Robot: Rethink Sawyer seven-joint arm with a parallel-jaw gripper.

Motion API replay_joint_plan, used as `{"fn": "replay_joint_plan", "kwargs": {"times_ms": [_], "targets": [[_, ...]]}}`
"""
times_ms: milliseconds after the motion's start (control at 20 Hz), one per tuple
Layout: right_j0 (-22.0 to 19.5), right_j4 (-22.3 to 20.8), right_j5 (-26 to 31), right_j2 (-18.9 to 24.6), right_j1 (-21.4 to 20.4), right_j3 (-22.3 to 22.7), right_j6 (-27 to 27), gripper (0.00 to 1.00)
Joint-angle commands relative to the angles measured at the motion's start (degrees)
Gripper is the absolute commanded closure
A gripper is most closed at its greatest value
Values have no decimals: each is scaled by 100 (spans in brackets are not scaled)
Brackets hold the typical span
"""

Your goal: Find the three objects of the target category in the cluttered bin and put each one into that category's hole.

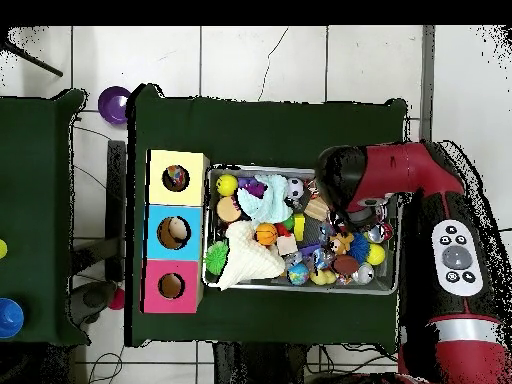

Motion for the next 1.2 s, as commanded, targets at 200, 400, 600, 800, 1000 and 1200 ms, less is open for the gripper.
{"fn": "replay_joint_plan", "kwargs": {"times_ms": [200, 400, 600, 800, 1000, 1200], "targets": [[-107, -565, -1593, -202, 581, 516, -271, 0], [-116, -531, -1980, -327, 682, 602, -98, 0], [-100, -383, -2073, -497, 585, 773, -43, 0], [-24, -315, -1958, -574, 670, 682, -164, 0], [-2, -223, -1869, -624, 553, 753, -247, 0], [41, -103, -1741, -702, 211, 965, -306, 0]]}}
